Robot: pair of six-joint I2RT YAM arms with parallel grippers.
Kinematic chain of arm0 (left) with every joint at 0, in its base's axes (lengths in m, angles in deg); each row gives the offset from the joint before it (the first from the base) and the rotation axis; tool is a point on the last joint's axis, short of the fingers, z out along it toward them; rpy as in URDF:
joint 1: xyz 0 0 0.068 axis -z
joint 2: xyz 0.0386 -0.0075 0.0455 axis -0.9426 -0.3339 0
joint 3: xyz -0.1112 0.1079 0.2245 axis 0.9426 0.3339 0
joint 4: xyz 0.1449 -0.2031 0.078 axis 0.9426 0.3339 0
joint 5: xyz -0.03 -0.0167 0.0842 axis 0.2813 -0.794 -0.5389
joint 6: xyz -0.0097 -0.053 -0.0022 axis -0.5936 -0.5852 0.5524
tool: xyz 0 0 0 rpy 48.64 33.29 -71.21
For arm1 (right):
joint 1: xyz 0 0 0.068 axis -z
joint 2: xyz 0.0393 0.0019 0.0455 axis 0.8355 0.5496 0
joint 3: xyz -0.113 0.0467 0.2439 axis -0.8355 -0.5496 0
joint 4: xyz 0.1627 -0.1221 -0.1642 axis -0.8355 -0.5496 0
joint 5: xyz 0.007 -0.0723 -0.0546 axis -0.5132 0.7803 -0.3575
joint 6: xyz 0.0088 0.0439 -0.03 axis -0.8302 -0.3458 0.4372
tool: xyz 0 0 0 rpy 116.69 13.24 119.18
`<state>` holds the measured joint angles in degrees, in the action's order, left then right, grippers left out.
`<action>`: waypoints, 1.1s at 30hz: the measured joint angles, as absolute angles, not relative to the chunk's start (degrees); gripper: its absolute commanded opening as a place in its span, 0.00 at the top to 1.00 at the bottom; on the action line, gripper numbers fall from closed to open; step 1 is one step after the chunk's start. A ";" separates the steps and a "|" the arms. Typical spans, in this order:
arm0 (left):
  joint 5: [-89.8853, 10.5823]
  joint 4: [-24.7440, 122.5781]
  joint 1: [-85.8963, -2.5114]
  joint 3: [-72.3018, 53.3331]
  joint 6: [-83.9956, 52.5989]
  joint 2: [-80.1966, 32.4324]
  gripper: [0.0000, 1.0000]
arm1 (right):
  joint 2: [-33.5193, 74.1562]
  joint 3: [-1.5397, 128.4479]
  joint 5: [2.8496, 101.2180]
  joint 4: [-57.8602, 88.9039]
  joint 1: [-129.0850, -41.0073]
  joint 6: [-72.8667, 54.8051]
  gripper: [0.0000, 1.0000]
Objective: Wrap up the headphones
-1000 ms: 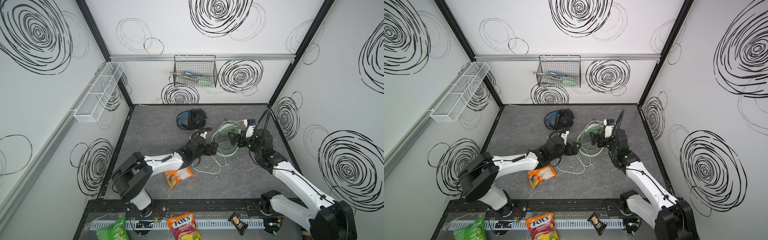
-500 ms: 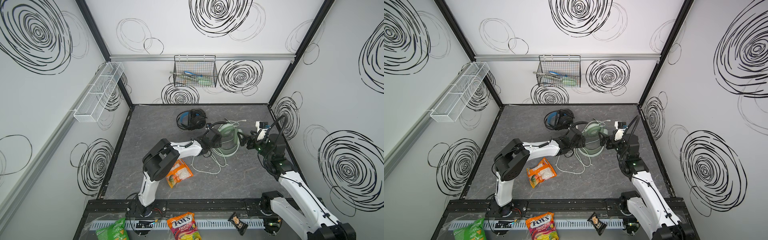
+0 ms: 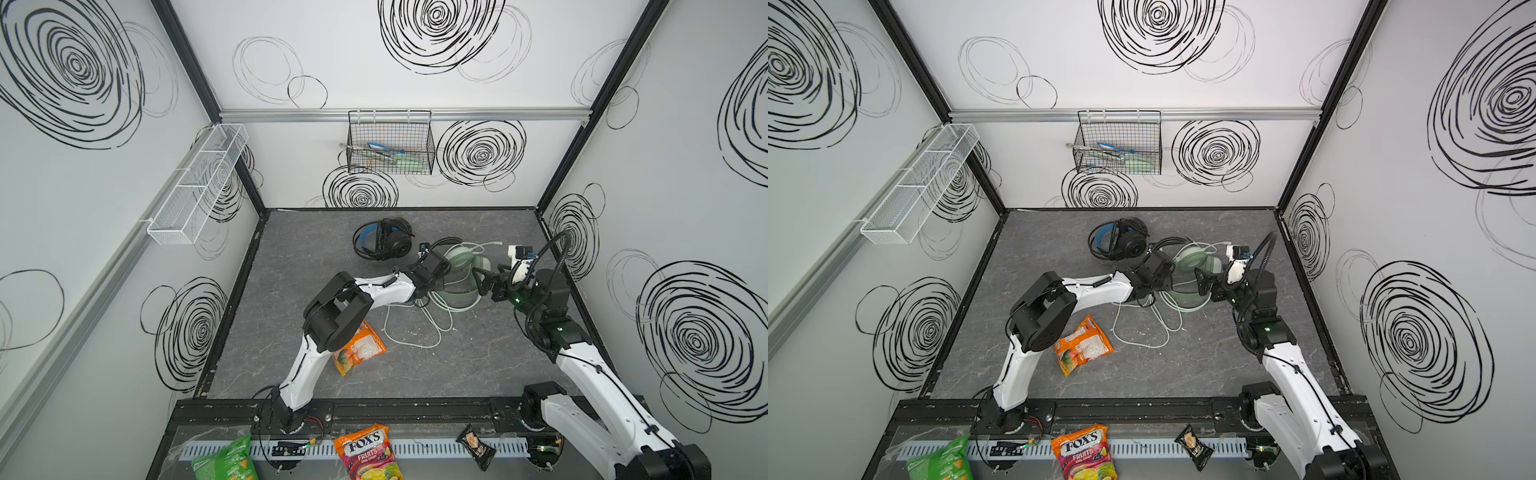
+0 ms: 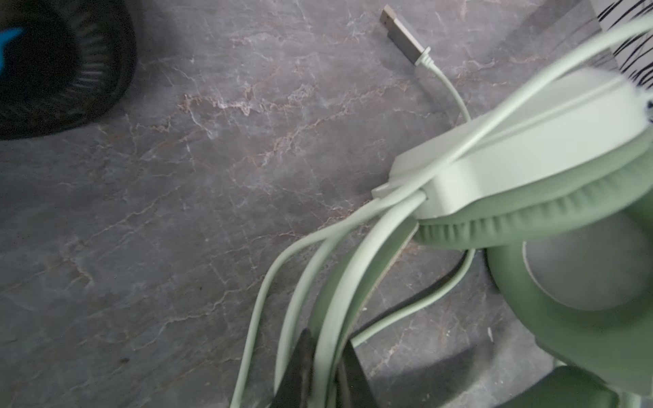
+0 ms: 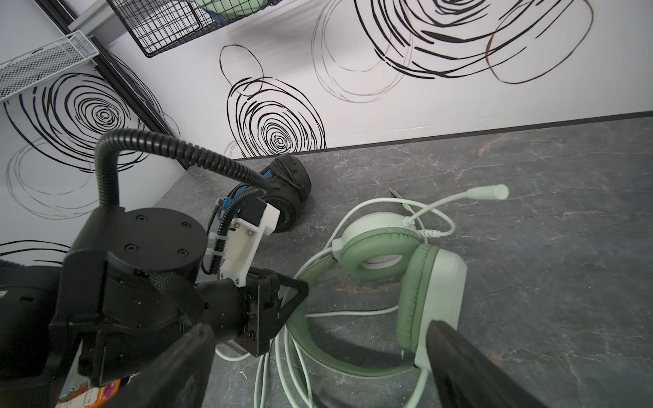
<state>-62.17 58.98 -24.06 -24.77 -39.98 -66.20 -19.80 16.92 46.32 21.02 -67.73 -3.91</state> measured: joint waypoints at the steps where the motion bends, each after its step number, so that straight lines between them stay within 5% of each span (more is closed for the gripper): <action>1: -62.32 59.22 -24.04 -25.01 -39.23 -66.20 0.93 | -19.80 16.92 46.29 21.02 -67.60 -3.91 0.03; 17: -59.09 65.65 -21.61 -32.35 -17.22 -58.25 1.00 | -21.27 16.92 47.10 17.70 -65.68 -3.65 0.03; 33: -33.41 84.36 -27.73 -40.57 2.89 -56.52 1.00 | -27.60 17.71 44.31 12.32 -66.09 -1.77 0.03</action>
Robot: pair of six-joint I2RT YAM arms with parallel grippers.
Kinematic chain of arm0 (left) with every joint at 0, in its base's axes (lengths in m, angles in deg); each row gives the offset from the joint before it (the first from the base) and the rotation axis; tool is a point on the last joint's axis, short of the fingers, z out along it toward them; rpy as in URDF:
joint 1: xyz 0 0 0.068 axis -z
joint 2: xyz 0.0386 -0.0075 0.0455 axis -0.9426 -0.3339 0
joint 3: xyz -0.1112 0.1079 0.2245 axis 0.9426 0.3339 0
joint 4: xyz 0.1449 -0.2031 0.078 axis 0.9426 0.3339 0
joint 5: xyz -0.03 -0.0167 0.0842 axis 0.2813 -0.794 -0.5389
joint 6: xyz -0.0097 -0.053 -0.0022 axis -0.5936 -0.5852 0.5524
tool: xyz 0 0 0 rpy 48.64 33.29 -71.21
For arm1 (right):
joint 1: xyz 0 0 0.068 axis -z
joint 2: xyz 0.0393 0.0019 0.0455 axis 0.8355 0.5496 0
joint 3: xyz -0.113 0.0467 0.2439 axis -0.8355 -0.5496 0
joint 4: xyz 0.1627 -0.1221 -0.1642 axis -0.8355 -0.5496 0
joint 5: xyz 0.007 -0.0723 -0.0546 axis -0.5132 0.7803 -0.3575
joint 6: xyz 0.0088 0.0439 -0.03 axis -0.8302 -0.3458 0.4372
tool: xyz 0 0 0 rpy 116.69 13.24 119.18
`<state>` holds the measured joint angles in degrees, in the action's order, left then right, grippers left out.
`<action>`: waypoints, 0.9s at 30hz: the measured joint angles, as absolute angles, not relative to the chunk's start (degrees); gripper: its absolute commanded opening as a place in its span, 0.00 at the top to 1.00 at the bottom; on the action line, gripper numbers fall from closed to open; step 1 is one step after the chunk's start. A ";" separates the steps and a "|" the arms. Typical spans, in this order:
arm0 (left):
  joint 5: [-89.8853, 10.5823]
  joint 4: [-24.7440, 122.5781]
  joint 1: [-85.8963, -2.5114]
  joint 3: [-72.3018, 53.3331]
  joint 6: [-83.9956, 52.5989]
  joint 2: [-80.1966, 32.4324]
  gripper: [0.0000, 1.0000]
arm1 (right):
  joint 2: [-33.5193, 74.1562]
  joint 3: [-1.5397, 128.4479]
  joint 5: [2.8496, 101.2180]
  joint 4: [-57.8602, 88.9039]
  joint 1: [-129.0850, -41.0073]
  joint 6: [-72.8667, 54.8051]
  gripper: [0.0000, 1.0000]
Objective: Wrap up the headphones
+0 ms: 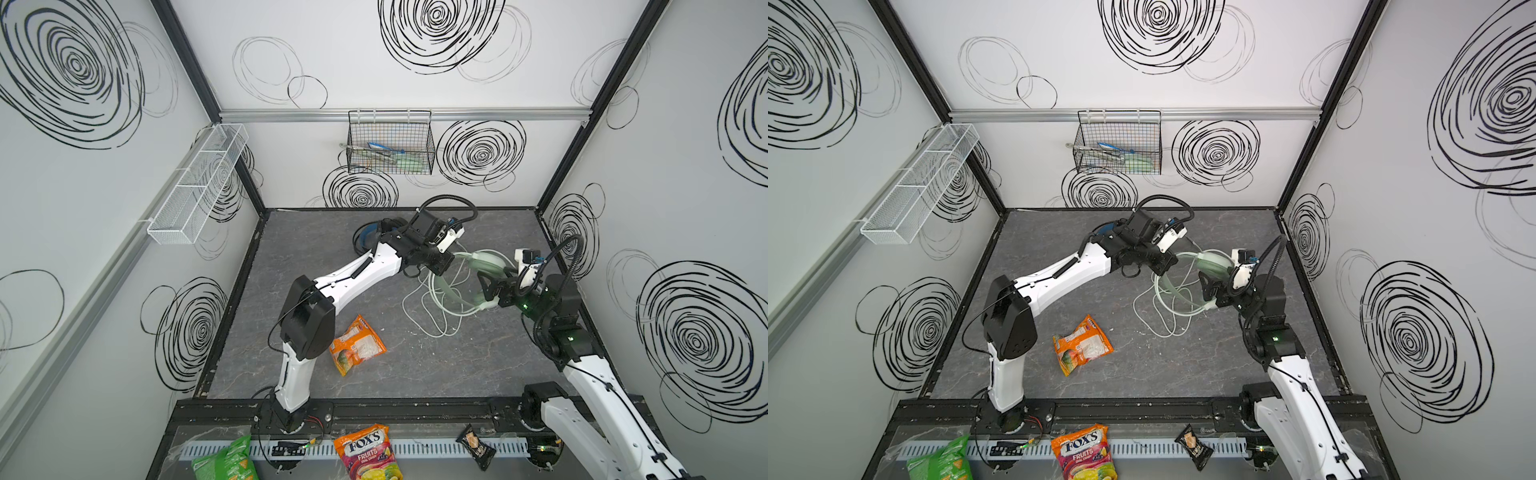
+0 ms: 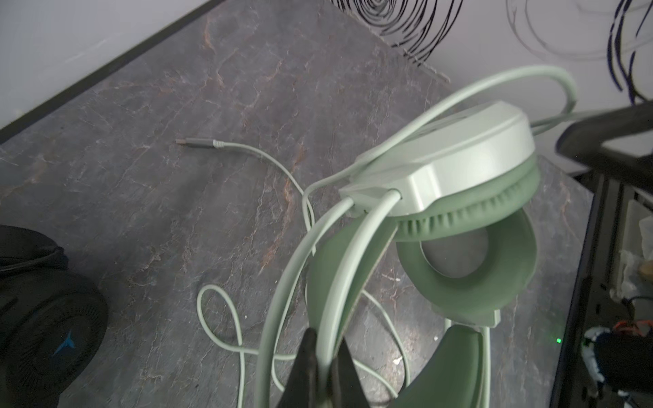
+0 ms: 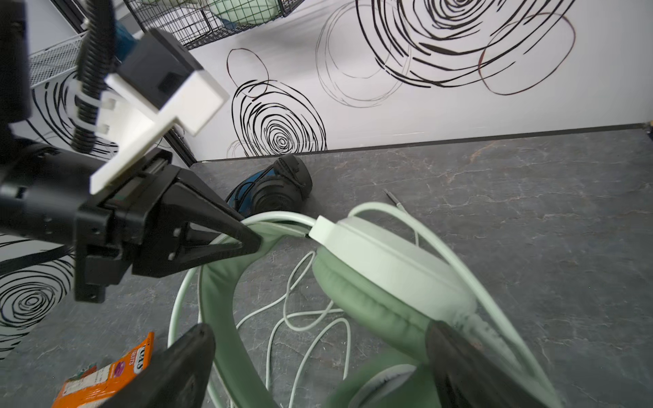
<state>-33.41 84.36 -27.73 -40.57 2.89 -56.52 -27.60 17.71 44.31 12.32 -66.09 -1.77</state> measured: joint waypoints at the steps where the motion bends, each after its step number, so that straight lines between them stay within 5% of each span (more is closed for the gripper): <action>1: -32.95 85.50 -27.80 -39.61 4.18 -56.74 1.00 | -28.37 17.71 44.28 11.54 -66.33 -1.75 0.03; 17: -30.06 90.09 -33.83 -20.99 10.21 -52.06 1.00 | -31.50 17.66 46.38 9.00 -72.28 -2.01 0.03; 20: -31.29 90.06 -34.99 -19.83 10.62 -50.62 0.81 | -31.30 17.38 46.78 9.52 -72.65 -1.99 0.03; 25: -35.37 88.71 -35.75 -18.56 9.92 -50.93 0.66 | -31.30 17.16 47.19 10.25 -72.67 -1.70 0.03; 27: -36.99 87.68 -35.97 -18.56 9.31 -51.03 0.50 | -31.32 17.16 47.26 10.53 -72.67 -1.48 0.03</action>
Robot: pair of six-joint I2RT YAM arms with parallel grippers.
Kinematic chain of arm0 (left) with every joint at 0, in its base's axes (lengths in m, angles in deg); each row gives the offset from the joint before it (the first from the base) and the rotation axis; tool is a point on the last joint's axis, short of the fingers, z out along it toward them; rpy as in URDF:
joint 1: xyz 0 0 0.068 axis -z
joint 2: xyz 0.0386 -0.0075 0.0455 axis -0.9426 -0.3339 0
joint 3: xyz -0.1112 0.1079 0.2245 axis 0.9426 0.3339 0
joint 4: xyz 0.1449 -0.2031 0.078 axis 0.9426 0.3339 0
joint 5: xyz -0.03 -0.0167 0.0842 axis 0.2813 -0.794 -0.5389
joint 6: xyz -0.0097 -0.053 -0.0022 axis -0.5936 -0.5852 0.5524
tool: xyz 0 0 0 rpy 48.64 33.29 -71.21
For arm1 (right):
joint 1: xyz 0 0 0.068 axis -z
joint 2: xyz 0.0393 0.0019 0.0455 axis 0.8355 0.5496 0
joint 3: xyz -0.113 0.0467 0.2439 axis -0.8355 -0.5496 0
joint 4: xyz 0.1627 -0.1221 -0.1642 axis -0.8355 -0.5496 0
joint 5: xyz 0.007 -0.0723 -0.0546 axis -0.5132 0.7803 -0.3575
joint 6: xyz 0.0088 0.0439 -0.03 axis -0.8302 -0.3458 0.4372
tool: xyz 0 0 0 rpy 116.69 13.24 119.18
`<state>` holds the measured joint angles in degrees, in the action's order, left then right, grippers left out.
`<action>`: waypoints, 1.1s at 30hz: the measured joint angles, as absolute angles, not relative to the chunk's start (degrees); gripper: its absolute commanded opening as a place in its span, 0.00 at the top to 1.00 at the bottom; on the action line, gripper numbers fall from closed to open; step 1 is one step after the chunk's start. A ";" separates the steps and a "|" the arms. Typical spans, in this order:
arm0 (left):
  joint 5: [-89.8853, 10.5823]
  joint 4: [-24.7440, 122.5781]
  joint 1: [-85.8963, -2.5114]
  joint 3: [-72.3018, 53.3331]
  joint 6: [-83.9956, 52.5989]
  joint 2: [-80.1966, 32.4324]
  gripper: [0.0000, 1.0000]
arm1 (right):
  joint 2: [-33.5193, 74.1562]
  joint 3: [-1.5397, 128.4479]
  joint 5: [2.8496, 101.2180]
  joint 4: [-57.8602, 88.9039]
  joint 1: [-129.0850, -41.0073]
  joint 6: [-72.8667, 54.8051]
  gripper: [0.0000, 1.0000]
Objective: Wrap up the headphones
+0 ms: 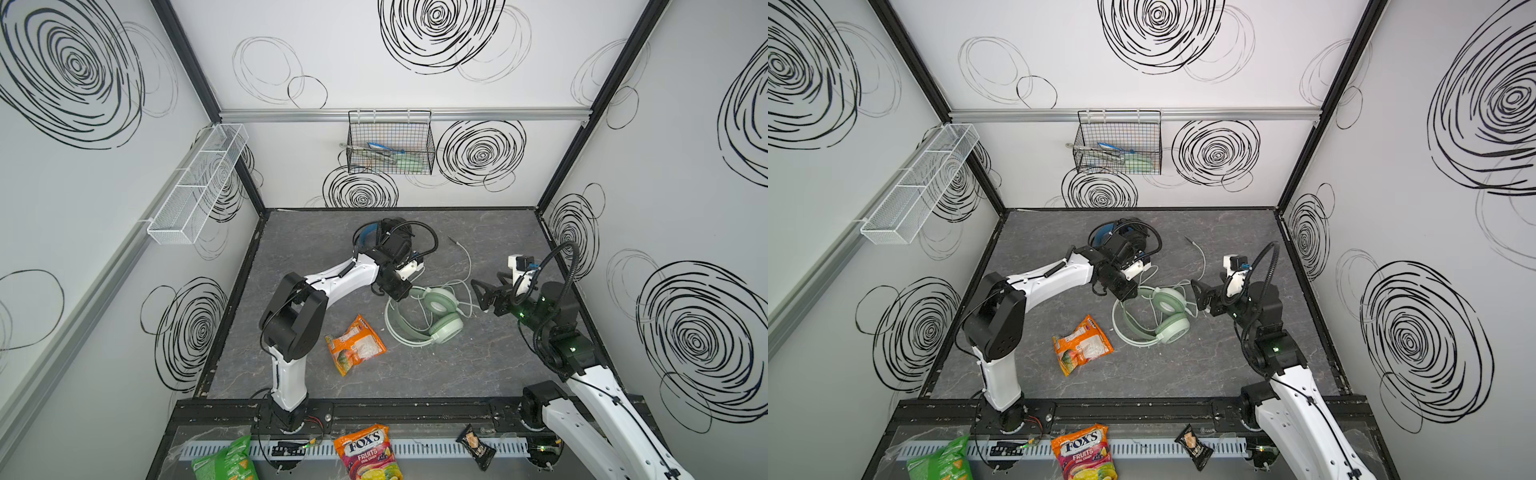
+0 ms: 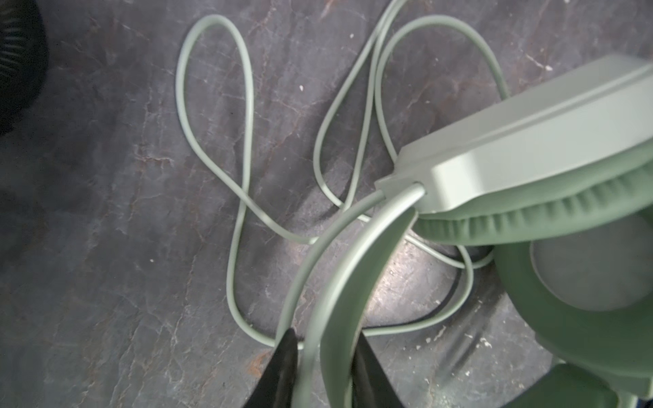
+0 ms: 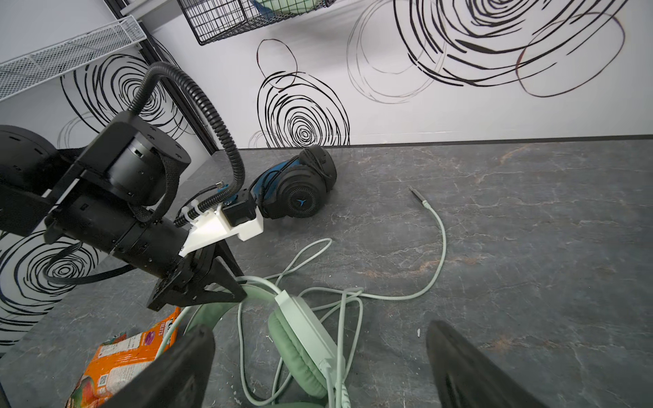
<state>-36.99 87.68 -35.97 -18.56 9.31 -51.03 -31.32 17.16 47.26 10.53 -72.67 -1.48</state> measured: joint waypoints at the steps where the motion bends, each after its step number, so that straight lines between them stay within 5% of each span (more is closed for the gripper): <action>1: -38.19 87.07 -36.10 -18.56 8.57 -51.03 0.36 | -31.32 17.16 47.32 10.60 -72.67 -1.35 0.03; 3: -40.27 85.52 -36.36 -18.54 6.67 -51.03 0.04 | -31.39 17.16 47.43 10.62 -72.67 -1.29 0.03; 4: -41.43 84.25 -36.47 -18.21 5.57 -50.90 0.04 | -31.50 17.16 47.52 10.62 -72.67 -1.22 0.03; 16: -55.18 72.49 -31.31 5.55 -19.85 -30.62 0.04 | -32.52 16.73 49.29 10.90 -74.20 -0.46 0.03; 29: -62.13 71.20 -25.59 6.70 -38.42 -36.33 0.01 | -33.53 15.54 50.80 11.23 -74.84 -0.37 0.03; 33: -62.21 71.11 -25.57 6.97 -40.26 -36.76 0.19 | -33.70 15.26 51.10 11.21 -74.84 -0.37 0.03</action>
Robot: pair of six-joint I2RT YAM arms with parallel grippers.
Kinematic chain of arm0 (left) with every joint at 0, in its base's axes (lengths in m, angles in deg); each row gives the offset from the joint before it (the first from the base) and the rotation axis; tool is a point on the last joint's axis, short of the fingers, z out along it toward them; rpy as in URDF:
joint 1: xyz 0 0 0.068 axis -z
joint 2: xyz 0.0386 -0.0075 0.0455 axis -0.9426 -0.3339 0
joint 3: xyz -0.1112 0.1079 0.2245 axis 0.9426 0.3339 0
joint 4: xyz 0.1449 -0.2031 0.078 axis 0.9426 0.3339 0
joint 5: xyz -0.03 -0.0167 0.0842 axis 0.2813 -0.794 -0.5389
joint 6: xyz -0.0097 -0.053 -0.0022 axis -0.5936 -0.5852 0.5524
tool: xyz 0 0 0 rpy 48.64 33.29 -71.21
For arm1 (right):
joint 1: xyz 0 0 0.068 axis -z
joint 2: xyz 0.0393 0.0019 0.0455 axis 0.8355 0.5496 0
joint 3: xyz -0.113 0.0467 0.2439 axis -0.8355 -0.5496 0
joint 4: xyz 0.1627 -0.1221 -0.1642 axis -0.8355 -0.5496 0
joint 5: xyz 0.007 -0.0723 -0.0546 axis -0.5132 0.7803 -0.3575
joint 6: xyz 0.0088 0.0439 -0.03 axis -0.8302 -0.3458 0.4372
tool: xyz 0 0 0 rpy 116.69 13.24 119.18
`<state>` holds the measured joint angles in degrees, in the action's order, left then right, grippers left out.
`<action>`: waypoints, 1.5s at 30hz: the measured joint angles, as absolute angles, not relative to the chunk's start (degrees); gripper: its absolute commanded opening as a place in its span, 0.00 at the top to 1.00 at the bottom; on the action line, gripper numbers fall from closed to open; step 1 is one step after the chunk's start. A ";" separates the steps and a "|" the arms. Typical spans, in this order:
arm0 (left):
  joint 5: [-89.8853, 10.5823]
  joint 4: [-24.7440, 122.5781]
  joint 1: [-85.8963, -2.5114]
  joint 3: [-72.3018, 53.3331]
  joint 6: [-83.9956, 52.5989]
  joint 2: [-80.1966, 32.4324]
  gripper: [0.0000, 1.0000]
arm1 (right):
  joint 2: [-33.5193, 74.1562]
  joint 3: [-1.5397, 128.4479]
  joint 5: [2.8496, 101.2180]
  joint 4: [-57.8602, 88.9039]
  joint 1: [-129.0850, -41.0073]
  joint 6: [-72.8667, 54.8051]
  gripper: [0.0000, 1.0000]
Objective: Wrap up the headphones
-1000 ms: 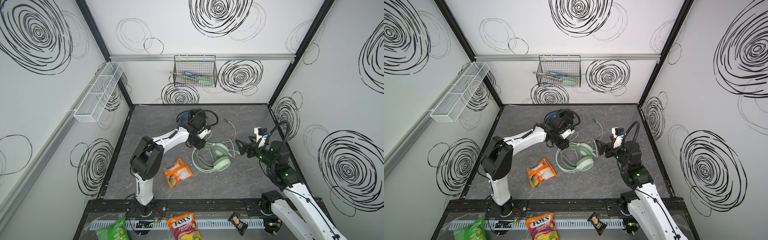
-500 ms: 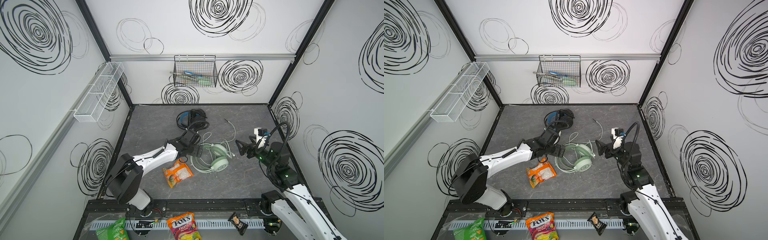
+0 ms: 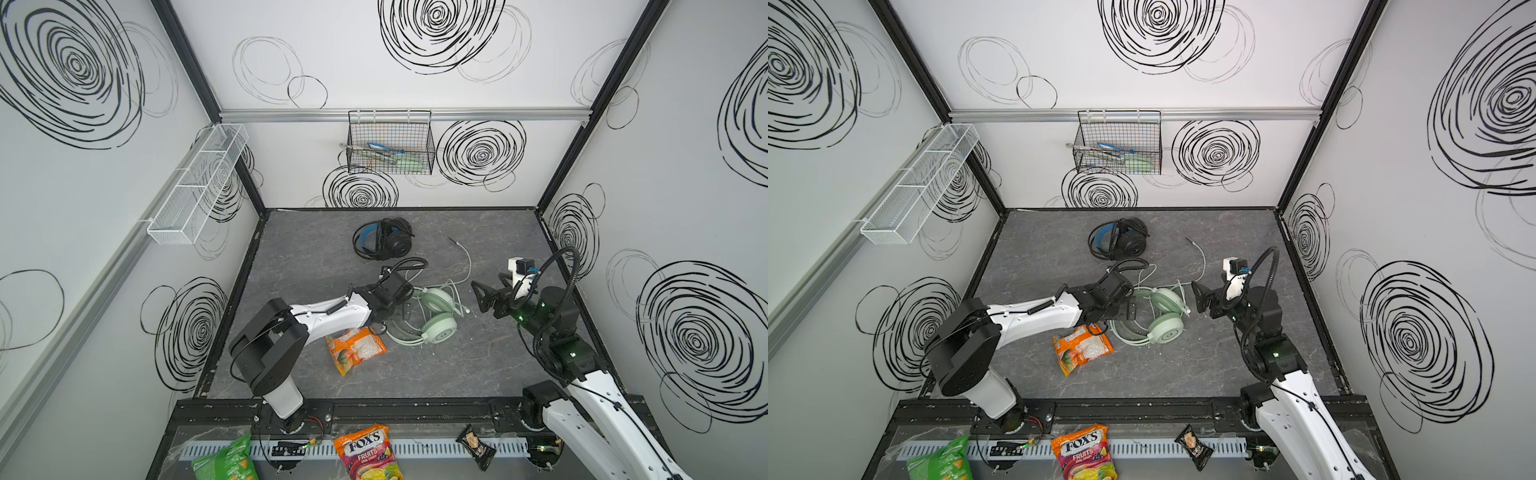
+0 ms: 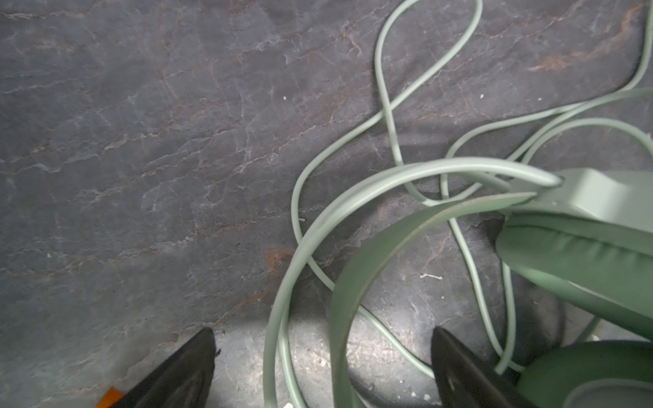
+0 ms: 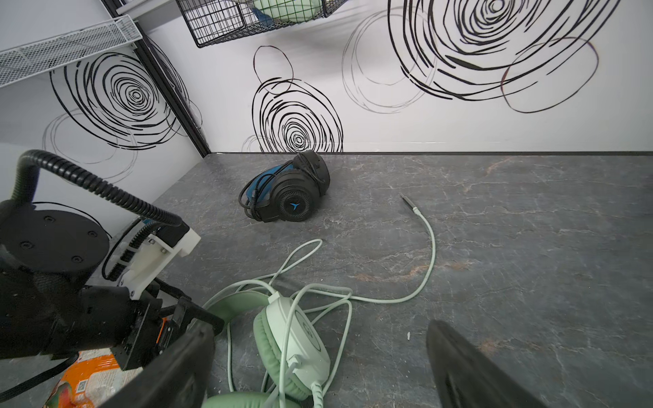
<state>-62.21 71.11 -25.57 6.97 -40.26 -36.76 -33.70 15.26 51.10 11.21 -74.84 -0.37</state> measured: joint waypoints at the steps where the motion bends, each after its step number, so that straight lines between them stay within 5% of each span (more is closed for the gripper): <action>1: -62.21 71.09 -25.57 7.08 -40.72 -37.00 0.24 | -33.70 15.24 51.21 11.21 -74.84 -0.35 0.03; 4: -62.17 70.96 -25.59 7.64 -41.31 -38.40 0.34 | -33.96 15.22 51.72 11.23 -74.95 -0.37 0.03; 12: -62.17 70.79 -25.61 8.91 -41.96 -41.16 0.32 | -34.90 15.22 52.39 11.23 -75.10 -0.35 0.03; 26: -63.79 69.23 -26.40 8.78 -42.95 -41.88 1.00 | -35.58 15.06 53.18 11.23 -75.43 -0.37 0.03; 45: -83.00 82.24 -26.20 -5.47 -16.48 -17.94 1.00 | -37.44 14.98 45.53 13.52 -72.35 -1.42 0.03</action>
